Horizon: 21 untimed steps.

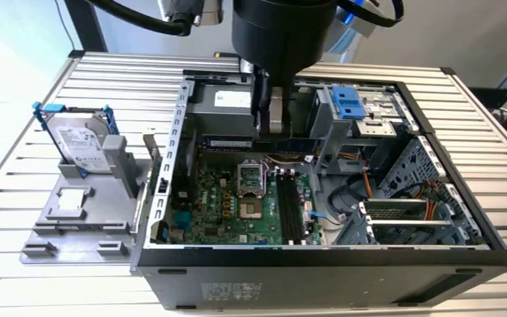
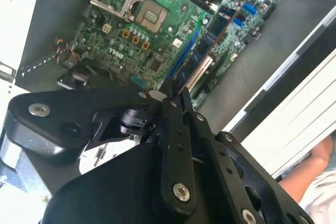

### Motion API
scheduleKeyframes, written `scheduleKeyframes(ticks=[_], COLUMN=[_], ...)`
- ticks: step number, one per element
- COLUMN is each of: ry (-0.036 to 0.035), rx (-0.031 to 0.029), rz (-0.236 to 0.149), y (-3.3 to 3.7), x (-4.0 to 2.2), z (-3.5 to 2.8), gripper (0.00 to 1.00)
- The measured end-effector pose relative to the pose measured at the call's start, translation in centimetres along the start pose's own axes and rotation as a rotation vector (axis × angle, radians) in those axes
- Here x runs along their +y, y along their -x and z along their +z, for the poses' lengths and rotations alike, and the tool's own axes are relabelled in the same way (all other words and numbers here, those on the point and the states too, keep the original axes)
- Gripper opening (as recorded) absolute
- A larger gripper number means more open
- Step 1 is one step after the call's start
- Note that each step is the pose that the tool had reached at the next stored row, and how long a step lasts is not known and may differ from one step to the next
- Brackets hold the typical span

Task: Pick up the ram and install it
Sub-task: 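Pick up the ram and move it above insertion slot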

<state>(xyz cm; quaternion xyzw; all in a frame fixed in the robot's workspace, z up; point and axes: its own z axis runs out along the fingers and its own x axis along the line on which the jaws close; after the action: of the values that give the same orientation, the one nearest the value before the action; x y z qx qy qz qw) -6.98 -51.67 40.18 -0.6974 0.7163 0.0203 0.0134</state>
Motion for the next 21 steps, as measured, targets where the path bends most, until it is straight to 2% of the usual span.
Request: scheduleKeyframes(ticks=[16,18,21], ry=[0.0,0.0,-0.0001], rx=[0.0,0.0,-0.0001], rz=[0.0,0.0,0.002], y=[1.21,1.46,1.95], x=[-6.76,-7.46,-7.71], z=[-0.01,-0.01,0.01], gripper=[0.0,0.0,0.0])
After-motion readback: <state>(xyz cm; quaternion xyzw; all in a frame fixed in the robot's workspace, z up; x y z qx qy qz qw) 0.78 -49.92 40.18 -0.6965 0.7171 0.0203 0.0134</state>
